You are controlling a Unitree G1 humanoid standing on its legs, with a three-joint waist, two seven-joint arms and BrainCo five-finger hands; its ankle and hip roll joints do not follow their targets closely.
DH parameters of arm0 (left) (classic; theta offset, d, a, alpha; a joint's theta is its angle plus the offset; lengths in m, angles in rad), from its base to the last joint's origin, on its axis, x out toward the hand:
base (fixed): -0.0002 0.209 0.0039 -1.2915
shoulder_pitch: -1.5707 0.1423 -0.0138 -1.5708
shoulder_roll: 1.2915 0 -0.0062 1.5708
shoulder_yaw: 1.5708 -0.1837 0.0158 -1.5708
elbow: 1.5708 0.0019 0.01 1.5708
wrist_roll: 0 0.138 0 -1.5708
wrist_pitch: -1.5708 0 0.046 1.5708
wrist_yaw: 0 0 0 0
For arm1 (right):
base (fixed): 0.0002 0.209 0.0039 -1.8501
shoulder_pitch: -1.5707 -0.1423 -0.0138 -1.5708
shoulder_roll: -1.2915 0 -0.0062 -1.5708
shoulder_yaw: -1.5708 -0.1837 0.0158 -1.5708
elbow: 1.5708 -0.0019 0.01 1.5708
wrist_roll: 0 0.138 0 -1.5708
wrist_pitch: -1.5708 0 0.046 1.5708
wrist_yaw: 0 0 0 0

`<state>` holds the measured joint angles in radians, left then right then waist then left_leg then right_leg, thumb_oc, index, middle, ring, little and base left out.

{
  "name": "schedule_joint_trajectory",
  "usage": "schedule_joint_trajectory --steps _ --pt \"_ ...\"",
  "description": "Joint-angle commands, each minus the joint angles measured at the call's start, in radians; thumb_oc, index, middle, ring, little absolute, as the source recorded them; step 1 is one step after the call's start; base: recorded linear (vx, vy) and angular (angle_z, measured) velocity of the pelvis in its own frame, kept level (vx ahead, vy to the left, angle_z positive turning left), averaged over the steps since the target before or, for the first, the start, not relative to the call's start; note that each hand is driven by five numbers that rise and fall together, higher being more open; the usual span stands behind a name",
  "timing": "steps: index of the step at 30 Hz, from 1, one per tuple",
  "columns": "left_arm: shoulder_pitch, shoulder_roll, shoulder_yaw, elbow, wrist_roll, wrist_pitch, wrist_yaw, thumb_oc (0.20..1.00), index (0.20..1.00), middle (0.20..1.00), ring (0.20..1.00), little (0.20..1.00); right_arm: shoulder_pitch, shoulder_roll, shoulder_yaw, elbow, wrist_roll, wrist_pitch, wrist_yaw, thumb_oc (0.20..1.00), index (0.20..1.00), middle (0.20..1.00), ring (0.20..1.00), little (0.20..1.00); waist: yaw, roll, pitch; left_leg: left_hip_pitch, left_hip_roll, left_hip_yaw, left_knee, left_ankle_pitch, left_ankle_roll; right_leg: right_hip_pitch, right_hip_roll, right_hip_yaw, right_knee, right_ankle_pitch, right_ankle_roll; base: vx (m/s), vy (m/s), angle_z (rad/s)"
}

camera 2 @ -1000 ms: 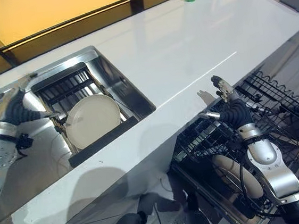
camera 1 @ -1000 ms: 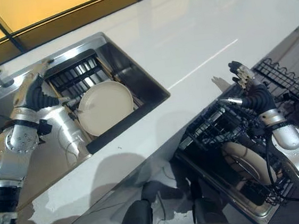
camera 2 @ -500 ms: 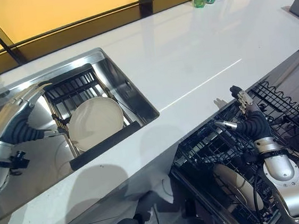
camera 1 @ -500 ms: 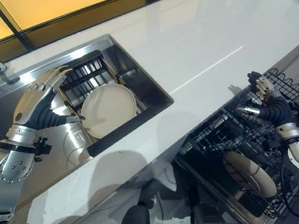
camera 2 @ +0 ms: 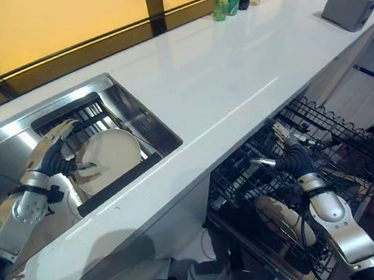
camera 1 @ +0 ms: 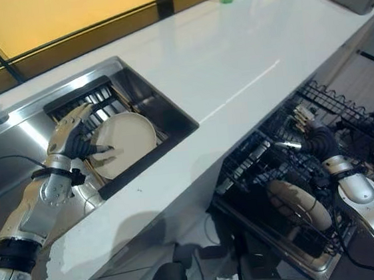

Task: Pick up plates and place into dishwasher.

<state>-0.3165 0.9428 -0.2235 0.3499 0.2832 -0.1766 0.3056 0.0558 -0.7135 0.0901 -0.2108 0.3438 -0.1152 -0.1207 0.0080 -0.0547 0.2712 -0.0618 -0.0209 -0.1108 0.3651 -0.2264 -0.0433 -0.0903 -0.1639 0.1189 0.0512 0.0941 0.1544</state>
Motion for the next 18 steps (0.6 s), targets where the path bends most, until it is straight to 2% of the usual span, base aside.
schedule_joint_trajectory --steps 1,7,9,11,14,16,18 --pt "-0.125 0.023 0.004 0.114 0.004 0.009 0.106 1.000 1.000 1.000 1.000 1.000 -0.087 -0.061 -0.005 -0.018 -0.007 -0.073 -0.047 1.000 1.000 1.000 1.000 1.000 -0.001 -0.006 0.017 -0.106 0.026 -0.028 0.003 0.054 -0.056 0.015 -0.099 0.031 0.125 -0.076 0.107 0.05 0.059 -0.13" --pt "-0.220 0.020 -0.007 0.334 0.035 0.027 0.174 1.000 1.000 1.000 1.000 1.000 -0.095 -0.055 0.013 -0.009 -0.021 -0.052 -0.037 1.000 1.000 1.000 1.000 1.000 -0.024 -0.014 0.013 -0.137 0.009 -0.016 0.078 0.016 -0.045 -0.001 -0.106 0.063 0.155 -0.072 0.107 0.11 0.078 -0.19" --pt "-0.255 0.035 -0.016 0.382 0.072 0.056 0.200 1.000 1.000 1.000 1.000 1.000 -0.096 -0.055 0.020 -0.003 -0.024 -0.047 -0.032 1.000 1.000 1.000 1.000 1.000 -0.031 -0.019 0.012 -0.144 0.000 -0.014 0.106 -0.002 -0.040 -0.004 -0.108 0.076 0.163 -0.071 0.107 0.13 0.069 -0.11" --pt "-0.275 0.045 -0.025 0.409 0.053 0.088 0.202 1.000 1.000 1.000 1.000 1.000 -0.101 -0.059 0.025 0.002 -0.023 -0.047 -0.031 1.000 1.000 1.000 1.000 1.000 -0.034 -0.023 0.015 -0.157 -0.004 -0.013 0.134 -0.014 -0.039 -0.011 -0.111 0.084 0.170 -0.065 0.107 0.06 0.030 -0.01" --pt "-0.344 0.056 -0.066 0.471 0.040 0.133 0.170 1.000 1.000 1.000 1.000 1.000 -0.144 -0.061 0.051 0.012 -0.025 -0.036 -0.048 1.000 1.000 1.000 1.000 1.000 -0.040 -0.032 0.040 -0.202 -0.012 -0.015 0.194 -0.038 -0.035 -0.039 -0.116 0.100 0.184 -0.048 0.107 -0.03 -0.013 -0.01" --pt "-0.422 0.060 -0.118 0.505 0.012 0.137 0.128 1.000 1.000 1.000 1.000 1.000 -0.207 -0.064 0.084 0.021 -0.021 -0.030 -0.082 1.000 1.000 1.000 1.000 1.000 -0.045 -0.046 0.074 -0.254 -0.019 -0.016 0.239 -0.051 -0.033 -0.083 -0.116 0.111 0.200 -0.030 0.107 -0.23 -0.060 -0.05" --pt "-0.503 0.067 -0.172 0.533 -0.046 0.114 0.063 1.000 1.000 1.000 1.000 1.000 -0.287 -0.053 0.115 0.039 -0.031 -0.021 -0.110 1.000 1.000 1.000 1.000 1.000 -0.052 -0.054 0.107 -0.320 -0.027 -0.013 0.278 -0.057 -0.031 -0.136 -0.112 0.124 0.207 -0.015 0.107 -0.38 -0.014 -0.03"
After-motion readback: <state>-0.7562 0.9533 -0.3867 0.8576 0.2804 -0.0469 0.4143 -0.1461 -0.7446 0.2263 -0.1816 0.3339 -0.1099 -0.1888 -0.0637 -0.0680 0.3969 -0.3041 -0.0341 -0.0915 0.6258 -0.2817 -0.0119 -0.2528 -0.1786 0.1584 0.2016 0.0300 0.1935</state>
